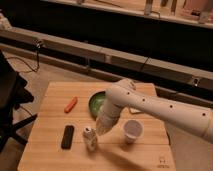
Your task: Knock the bottle over
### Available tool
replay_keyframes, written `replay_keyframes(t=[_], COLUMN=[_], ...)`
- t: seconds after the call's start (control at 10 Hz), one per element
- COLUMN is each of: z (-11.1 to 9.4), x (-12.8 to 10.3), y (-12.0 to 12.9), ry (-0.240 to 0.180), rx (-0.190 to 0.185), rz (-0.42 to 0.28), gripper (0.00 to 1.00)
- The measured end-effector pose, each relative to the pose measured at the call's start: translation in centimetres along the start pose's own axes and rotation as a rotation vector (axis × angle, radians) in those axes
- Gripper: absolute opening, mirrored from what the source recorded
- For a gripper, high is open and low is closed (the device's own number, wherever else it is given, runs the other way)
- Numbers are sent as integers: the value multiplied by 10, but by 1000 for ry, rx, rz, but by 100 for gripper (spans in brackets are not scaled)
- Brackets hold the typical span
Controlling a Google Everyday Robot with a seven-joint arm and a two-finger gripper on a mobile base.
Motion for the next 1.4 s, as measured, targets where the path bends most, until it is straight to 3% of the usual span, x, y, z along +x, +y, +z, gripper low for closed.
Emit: replay_keyframes(t=[0.2, 0.6, 1.1, 1.3, 1.4], z=[2, 23, 38, 44, 43], x=[-4, -56, -98, -112, -110], y=[-2, -35, -48, -53, -54], ry=[14, 7, -91, -97, -86], rx=[-19, -80, -82, -87, -85], rz=[-20, -164, -294, -328, -312], gripper=[0, 0, 0, 7, 3])
